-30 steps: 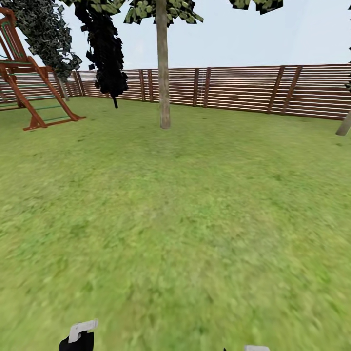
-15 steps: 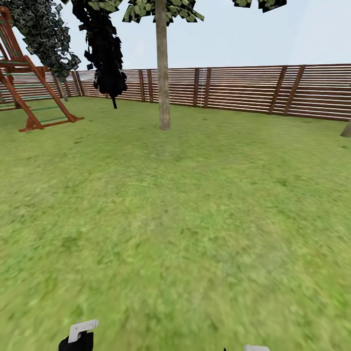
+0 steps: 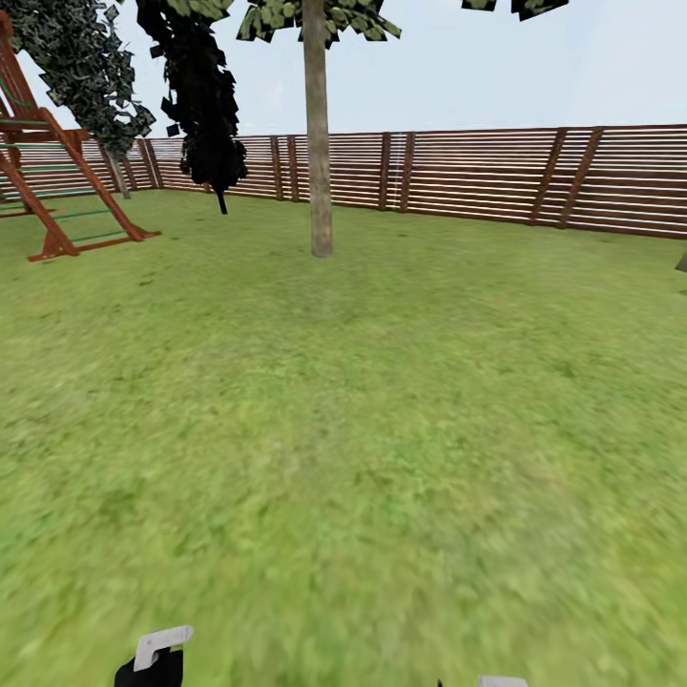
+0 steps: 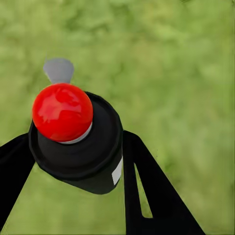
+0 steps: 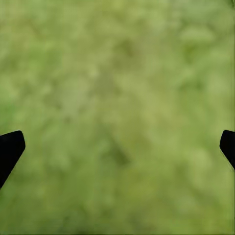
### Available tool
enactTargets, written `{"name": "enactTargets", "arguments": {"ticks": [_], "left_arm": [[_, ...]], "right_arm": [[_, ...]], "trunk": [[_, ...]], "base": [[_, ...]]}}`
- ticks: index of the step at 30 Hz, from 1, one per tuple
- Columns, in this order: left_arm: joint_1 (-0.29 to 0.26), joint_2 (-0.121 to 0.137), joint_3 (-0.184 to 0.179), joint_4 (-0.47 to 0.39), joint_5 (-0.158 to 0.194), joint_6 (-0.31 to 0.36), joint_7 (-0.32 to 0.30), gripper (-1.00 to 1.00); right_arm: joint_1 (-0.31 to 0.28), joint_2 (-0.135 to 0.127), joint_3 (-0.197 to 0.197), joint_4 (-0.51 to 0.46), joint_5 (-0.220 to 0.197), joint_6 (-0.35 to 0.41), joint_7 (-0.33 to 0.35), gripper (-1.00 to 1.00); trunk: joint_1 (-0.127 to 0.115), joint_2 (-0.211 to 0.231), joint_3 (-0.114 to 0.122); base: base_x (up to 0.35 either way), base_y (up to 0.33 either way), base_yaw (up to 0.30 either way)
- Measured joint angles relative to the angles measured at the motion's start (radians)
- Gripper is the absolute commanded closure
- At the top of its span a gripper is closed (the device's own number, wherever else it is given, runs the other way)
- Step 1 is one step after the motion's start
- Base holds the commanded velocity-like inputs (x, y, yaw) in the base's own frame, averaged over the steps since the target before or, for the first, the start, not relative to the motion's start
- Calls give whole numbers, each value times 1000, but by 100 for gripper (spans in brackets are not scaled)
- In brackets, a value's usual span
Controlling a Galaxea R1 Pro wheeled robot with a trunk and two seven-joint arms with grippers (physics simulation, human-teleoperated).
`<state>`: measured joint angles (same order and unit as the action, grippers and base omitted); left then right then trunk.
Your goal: In the garden, pick up the pesticide atomizer on the floor and spray pesticide onto both trees until each tree trunk is fully covered.
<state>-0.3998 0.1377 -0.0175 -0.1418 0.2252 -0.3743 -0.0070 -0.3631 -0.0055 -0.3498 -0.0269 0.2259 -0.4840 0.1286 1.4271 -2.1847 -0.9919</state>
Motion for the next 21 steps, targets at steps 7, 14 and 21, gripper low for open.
{"name": "enactTargets", "arguments": {"ticks": [7,14,21], "left_arm": [[0,6,0,-1,0,0,0,100],[0,3,0,0,1,0,0,100],[1,2,0,0,1,0,0,100]], "right_arm": [[0,0,0,0,0,0,0,-100],[0,0,0,0,0,0,0,-100],[0,0,0,0,0,0,0,-100]], "trunk": [[0,0,0],[0,0,0],[0,0,0]], "base": [[339,0,0],[339,0,0],[339,0,0]]}}
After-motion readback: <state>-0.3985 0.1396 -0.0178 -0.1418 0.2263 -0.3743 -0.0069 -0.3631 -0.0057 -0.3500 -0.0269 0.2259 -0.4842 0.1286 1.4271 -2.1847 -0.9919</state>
